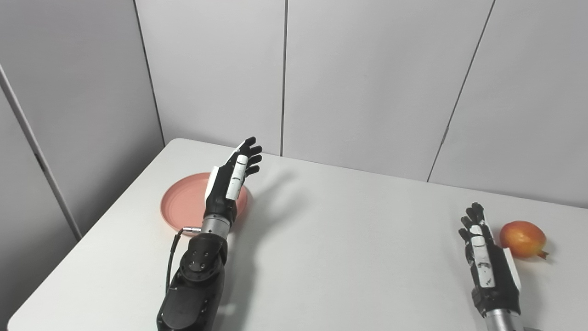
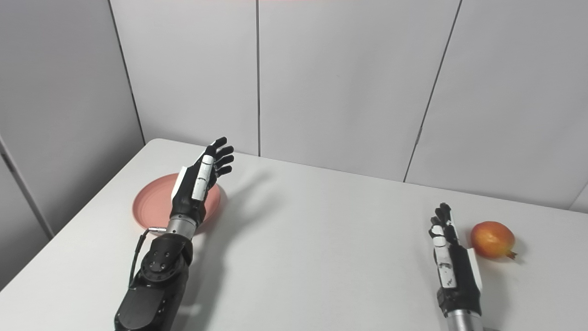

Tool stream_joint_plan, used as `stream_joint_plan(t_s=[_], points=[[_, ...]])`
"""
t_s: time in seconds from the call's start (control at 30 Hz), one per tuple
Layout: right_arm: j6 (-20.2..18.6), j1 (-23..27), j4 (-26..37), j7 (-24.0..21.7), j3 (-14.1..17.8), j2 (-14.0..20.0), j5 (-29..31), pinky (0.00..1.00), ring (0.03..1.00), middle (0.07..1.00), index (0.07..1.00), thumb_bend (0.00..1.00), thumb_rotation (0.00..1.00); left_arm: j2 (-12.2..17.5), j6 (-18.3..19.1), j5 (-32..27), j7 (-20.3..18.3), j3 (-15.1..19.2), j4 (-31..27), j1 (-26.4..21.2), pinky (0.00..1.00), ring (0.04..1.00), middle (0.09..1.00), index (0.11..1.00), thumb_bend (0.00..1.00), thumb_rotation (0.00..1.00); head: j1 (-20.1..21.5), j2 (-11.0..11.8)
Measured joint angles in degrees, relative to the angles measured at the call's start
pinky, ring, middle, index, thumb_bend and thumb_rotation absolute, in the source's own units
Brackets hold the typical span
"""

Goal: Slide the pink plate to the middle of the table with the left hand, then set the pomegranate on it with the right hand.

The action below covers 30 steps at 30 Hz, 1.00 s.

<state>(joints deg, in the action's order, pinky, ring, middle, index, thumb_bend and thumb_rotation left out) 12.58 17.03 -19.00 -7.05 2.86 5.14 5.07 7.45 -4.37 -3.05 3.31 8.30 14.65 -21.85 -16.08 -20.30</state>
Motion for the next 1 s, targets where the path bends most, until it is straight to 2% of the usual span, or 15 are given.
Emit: stream_joint_plan(t_s=[0.33, 0.5, 0.7, 0.8, 1.0], points=[[0.0, 0.0, 0.0, 0.0, 0.1, 0.0, 0.3, 1.0, 0.997, 1.0, 1.0, 0.43, 0.92, 4.3, -1.3, -1.9, 0.1, 4.0, 4.9, -1.6, 0.83, 0.811, 0.808, 0.795, 0.7, 1.0, -0.2, 0.0], [0.1, 0.1, -0.3, 0.0, 0.0, 0.0, 0.3, 1.0, 0.993, 1.0, 1.0, 0.42, 0.91, 6.0, -1.3, -2.4, 0.3, 5.8, 5.2, -1.8, 0.88, 0.823, 0.808, 0.791, 0.71, 1.0, -0.4, 0.4], [0.1, 0.0, -0.1, -0.1, 0.1, 0.0, 0.6, 1.0, 0.999, 1.0, 1.0, 0.43, 0.89, 7.0, -1.2, -3.9, 0.9, 8.2, 5.0, -1.8, 0.8, 0.801, 0.8, 0.795, 0.7, 1.0, -0.7, 0.3], [0.1, 0.1, -0.1, -0.2, 0.1, 0.1, 0.6, 1.0, 0.998, 1.0, 1.0, 0.42, 0.91, 7.3, -1.1, -5.4, 1.2, 9.7, 5.7, -2.0, 0.8, 0.8, 0.803, 0.798, 0.7, 1.0, -0.9, 0.4], [0.1, 0.1, -0.1, -0.1, 0.0, 0.1, 0.6, 1.0, 0.997, 1.0, 1.0, 0.4, 0.91, 8.3, -1.1, -5.3, 2.5, 10.6, 7.2, -2.2, 0.76, 0.794, 0.793, 0.794, 0.71, 1.0, -0.9, 0.4]])
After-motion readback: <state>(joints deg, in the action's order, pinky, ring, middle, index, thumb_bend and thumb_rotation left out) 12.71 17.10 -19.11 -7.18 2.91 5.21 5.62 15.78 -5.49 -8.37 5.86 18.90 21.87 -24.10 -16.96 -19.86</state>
